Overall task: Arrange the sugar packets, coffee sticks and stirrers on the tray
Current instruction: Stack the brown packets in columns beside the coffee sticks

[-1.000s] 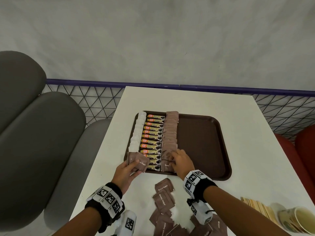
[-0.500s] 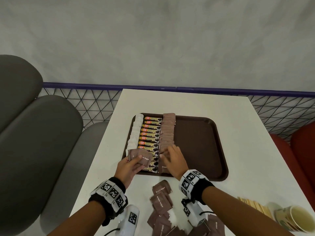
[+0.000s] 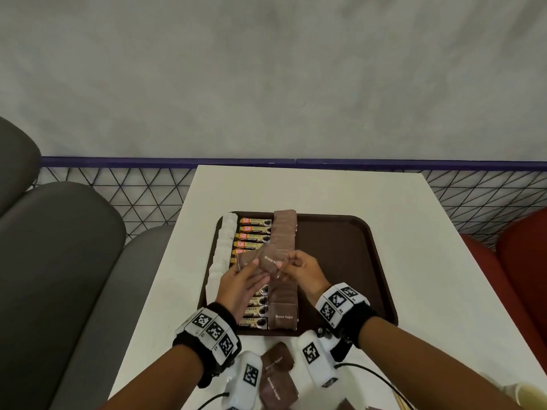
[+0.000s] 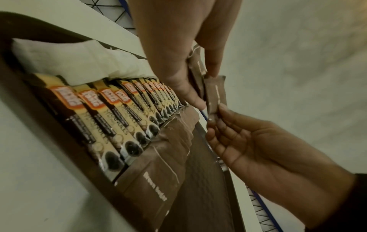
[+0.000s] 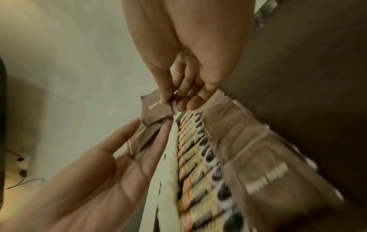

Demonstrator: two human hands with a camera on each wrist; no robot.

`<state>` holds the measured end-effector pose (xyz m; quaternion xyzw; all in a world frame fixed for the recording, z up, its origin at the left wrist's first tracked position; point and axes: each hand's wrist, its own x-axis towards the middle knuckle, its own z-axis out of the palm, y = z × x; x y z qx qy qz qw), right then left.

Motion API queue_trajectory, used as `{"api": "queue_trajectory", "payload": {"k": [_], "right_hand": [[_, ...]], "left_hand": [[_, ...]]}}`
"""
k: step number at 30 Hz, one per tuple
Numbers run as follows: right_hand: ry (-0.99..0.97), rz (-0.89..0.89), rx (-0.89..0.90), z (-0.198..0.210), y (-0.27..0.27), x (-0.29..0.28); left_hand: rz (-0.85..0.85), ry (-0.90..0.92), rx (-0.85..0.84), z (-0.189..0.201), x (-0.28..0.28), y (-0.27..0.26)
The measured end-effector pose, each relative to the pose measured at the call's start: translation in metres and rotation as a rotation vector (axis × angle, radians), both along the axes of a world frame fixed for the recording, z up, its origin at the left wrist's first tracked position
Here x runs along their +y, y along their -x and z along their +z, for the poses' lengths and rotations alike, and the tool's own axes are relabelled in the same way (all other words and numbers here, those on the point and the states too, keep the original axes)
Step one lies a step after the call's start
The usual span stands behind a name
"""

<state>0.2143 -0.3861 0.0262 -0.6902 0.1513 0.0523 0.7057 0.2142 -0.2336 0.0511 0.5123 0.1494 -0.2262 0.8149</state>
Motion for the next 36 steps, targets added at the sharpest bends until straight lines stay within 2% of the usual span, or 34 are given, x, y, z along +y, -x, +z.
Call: {"api": "queue_trajectory", "payload": {"k": [2, 6, 9, 14, 25, 30, 33, 36], "right_hand": [[0.075, -0.069, 0.005, 0.000, -0.020, -0.018], [0.343, -0.229, 0.030, -0.005, -0.069, -0.064], [0.527, -0.226, 0.086, -0.007, -0.098, -0.087], [0.683, -0.189, 0.130, -0.024, -0.127, -0.095], [0.826, -0.178, 0.179, -0.041, -0.143, -0.095], [0.934, -0.146, 0.165, -0.035, -0.137, -0.093], [0.989, -0.198, 0.119, -0.027, -0.129, -0.092], [0.948, -0.224, 0.075, -0.020, -0.120, -0.087]], "left_hand": [[0.024, 0.028, 0.040, -0.002, 0.002, -0.010], [0.061, -0.001, 0.050, -0.010, 0.017, -0.026], [0.062, -0.027, 0.047, -0.014, 0.027, -0.035], [0.052, -0.046, 0.042, -0.019, 0.040, -0.043], [0.014, -0.153, -0.020, -0.023, 0.047, -0.045], [0.031, -0.194, -0.051, -0.020, 0.043, -0.045], [0.032, -0.200, -0.053, -0.019, 0.041, -0.045], [0.020, -0.208, -0.062, -0.019, 0.039, -0.043]]}}
